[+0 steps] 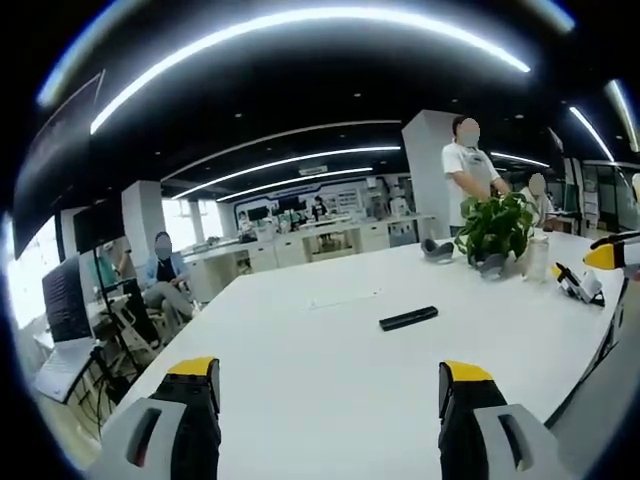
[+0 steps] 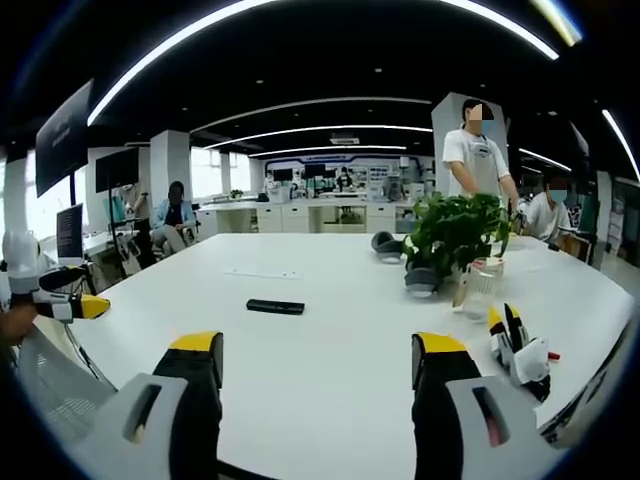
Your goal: Press the specified remote control buttons in sequence, fully releasing each button before pressing the next.
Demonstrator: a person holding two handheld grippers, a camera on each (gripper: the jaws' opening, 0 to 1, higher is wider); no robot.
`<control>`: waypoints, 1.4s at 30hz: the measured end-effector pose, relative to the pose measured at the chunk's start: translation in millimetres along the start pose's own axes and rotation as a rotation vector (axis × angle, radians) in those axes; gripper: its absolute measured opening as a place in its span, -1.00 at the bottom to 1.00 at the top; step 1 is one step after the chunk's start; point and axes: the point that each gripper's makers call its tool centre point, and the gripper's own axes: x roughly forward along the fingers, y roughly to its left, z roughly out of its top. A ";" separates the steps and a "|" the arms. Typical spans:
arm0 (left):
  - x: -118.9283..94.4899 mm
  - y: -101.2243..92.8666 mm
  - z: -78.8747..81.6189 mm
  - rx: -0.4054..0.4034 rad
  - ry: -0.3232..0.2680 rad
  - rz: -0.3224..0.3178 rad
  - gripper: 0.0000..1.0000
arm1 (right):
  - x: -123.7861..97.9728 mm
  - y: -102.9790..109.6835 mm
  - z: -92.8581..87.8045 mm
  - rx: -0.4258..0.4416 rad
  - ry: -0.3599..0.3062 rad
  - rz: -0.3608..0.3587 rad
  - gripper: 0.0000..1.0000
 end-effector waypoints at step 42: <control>9.9 -20.6 -4.5 0.067 0.083 -0.060 0.96 | 0.1 -1.3 -1.5 0.001 0.012 0.007 0.54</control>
